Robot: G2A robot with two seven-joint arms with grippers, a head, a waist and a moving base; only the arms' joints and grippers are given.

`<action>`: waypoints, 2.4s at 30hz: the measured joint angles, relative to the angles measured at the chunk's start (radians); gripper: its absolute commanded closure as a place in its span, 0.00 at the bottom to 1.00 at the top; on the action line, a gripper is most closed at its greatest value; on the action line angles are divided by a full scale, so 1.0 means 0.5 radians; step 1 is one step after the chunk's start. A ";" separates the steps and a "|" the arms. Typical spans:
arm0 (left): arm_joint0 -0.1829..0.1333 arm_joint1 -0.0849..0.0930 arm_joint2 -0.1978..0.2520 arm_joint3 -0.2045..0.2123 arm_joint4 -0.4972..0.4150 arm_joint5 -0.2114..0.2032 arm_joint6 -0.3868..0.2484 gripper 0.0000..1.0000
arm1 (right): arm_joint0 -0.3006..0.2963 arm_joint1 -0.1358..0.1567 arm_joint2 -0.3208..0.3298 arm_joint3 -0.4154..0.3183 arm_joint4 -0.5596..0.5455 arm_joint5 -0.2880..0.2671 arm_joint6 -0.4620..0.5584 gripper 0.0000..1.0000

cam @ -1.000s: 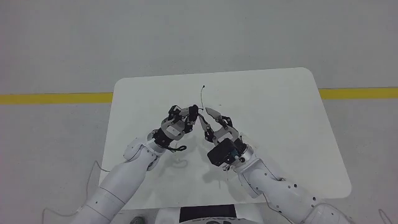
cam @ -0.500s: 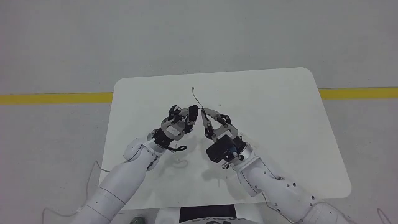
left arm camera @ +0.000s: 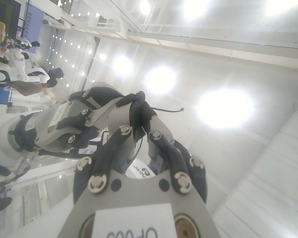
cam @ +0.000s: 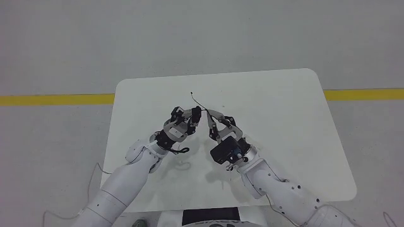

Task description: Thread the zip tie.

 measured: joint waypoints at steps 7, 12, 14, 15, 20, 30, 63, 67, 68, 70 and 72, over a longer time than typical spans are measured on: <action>0.000 0.000 0.000 0.000 0.000 0.000 0.000 1.00 | -0.020 0.008 0.016 0.006 0.000 0.000 -0.007 1.00; 0.000 0.000 0.000 0.000 0.000 0.000 0.000 1.00 | -0.031 0.014 0.026 0.003 0.000 0.000 -0.009 1.00; 0.000 0.000 0.000 0.000 0.000 0.000 0.000 1.00 | -0.037 0.016 0.030 0.002 0.000 0.000 -0.009 1.00; 0.000 0.000 0.000 0.000 0.000 0.000 0.000 1.00 | -0.040 0.018 0.032 0.002 0.000 0.000 -0.009 1.00; 0.000 0.000 0.000 0.000 0.000 0.000 0.000 1.00 | -0.061 0.024 0.053 0.002 0.000 0.000 -0.009 1.00; 0.000 0.000 0.000 0.000 0.000 0.000 0.000 1.00 | -0.108 0.040 0.122 -0.002 0.000 0.000 -0.014 1.00; 0.000 0.000 0.000 0.000 0.000 0.000 0.000 1.00 | -0.201 0.062 0.252 -0.007 0.000 0.000 -0.022 1.00; 0.000 0.000 0.000 0.000 0.000 0.000 0.000 1.00 | -0.214 0.064 0.270 -0.008 0.000 0.000 -0.023 1.00; 0.000 0.000 0.000 0.000 0.000 0.000 0.000 1.00 | -0.216 0.064 0.273 -0.008 0.000 0.000 -0.023 1.00; 0.000 0.000 0.000 0.000 0.000 0.000 0.000 1.00 | -0.222 0.065 0.282 -0.008 0.000 0.000 -0.024 1.00; 0.000 0.000 0.000 0.000 0.000 0.000 0.000 1.00 | -0.226 0.066 0.290 -0.008 0.000 0.000 -0.023 1.00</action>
